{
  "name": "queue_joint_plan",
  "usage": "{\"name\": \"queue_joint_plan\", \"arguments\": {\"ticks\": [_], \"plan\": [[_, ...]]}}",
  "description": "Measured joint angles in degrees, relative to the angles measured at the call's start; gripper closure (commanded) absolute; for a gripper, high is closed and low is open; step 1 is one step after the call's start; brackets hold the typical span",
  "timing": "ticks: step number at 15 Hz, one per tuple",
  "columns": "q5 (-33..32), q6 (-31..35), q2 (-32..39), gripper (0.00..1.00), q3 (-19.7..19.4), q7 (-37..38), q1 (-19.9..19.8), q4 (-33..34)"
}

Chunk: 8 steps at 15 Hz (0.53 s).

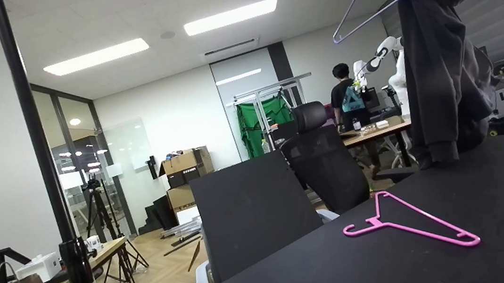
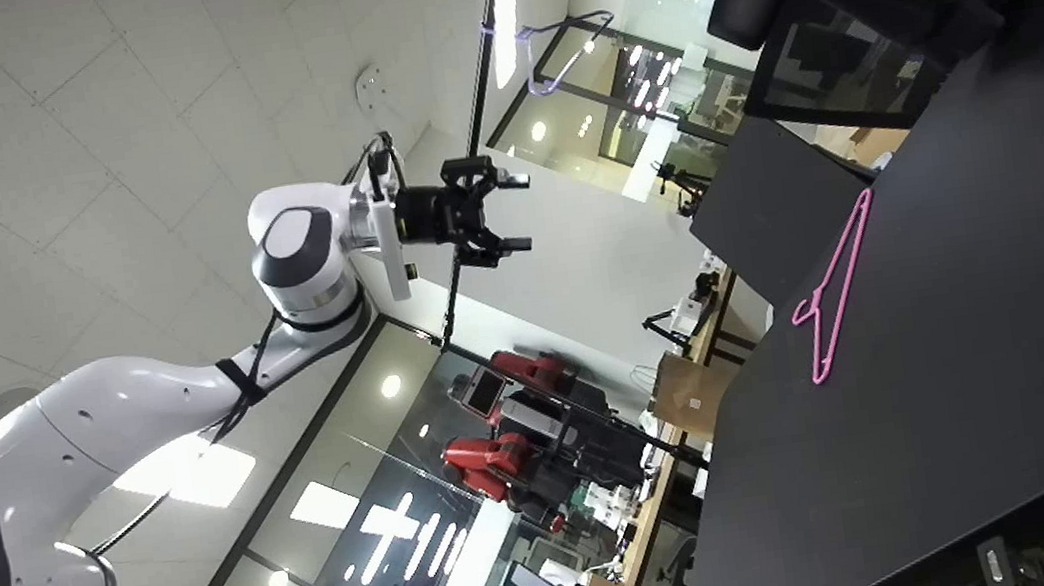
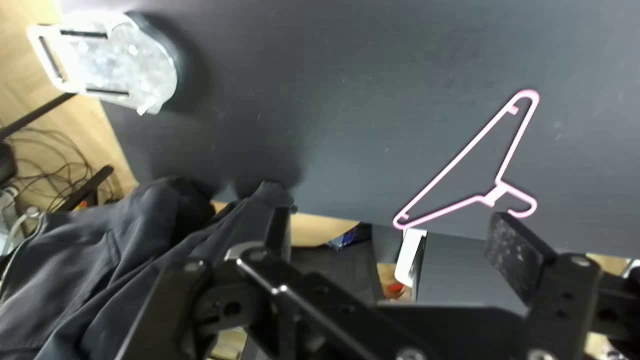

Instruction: Take the cloth hanger from the rack and put it on the table

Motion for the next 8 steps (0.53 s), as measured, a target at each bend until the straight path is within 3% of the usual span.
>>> {"name": "queue_joint_plan", "arguments": {"ticks": [4, 8], "plan": [[1.2, 9.8, 6.3, 0.00, -0.2, 3.7, -2.0, 8.1], [1.2, 10.0, 7.3, 0.00, -0.1, 3.4, -2.2, 8.6]]}}
